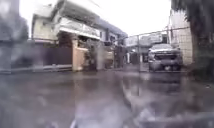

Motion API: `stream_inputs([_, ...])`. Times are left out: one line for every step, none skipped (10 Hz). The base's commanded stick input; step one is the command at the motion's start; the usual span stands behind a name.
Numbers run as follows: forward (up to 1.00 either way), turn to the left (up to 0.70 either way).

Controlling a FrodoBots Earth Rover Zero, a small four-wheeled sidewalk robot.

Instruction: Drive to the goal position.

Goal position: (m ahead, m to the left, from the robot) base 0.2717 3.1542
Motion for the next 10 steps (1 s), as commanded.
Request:
stream_inputs([1.0,0.27])
stream_inputs([1.0,0.27])
stream_inputs([1.0,0.27])
stream_inputs([1.0,0.27])
stream_inputs([1.0,0.27])
stream_inputs([1.0,0.27])
stream_inputs([1.0,0.27])
stream_inputs([1.0,0.27])
stream_inputs([1.0,0.27])
stream_inputs([1.0,0.27])
